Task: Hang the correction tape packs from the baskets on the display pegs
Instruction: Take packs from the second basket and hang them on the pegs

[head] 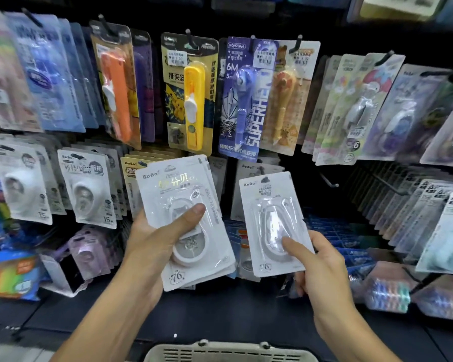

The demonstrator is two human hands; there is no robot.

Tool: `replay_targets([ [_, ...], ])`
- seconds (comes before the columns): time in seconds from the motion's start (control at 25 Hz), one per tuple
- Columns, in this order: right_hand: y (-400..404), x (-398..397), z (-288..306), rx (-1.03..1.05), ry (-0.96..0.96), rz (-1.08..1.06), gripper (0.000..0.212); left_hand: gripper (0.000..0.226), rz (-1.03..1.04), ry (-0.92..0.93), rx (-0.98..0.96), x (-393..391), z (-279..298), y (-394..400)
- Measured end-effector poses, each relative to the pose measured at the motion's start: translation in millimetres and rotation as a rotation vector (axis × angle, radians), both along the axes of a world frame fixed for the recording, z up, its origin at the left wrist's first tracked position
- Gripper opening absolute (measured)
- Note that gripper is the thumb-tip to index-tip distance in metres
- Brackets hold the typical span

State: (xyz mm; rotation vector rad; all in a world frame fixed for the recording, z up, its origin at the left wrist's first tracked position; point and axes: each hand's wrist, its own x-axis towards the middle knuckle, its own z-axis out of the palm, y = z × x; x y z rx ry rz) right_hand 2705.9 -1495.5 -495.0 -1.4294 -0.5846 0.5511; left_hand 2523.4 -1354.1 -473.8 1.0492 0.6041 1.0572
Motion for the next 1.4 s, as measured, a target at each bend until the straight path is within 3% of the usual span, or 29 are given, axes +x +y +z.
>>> replay_targets([
  [0.16, 7, -4, -5, -0.074, 0.26, 0.083, 0.042, 0.075, -0.031, 0.041, 0.038, 4, -6, -4],
  [0.4, 15, -40, -4, -0.065, -0.269, 0.348, 0.046, 0.083, -0.124, 0.147, 0.109, 16, -16, -17],
  [0.6, 13, -22, 11, 0.171, 0.052, 0.266, 0.038, 0.072, -0.367, 0.004, -0.044, 13, -18, -14],
  [0.88, 7, -16, 11, 0.294, -0.01, 0.087, 0.015, 0.069, -0.229, -0.014, -0.008, 20, -20, -13],
  [1.04, -2, 4, 6, 0.151, -0.296, -0.098, 0.015, 0.044, 0.05, -0.015, 0.056, 11, -15, 3],
  [1.12, -2, 4, -2, 0.088, -0.305, -0.138, 0.019, 0.037, 0.126, -0.028, 0.11, 7, -12, 7],
  [1.28, 10, -9, -9, 0.021, -0.024, 0.084, 0.047, 0.059, 0.084, -0.008, 0.141, 10, -12, -2],
  [1.4, 13, -14, -7, -0.038, -0.177, 0.175, 0.057, 0.063, 0.075, 0.05, 0.106, 13, -15, -7],
])
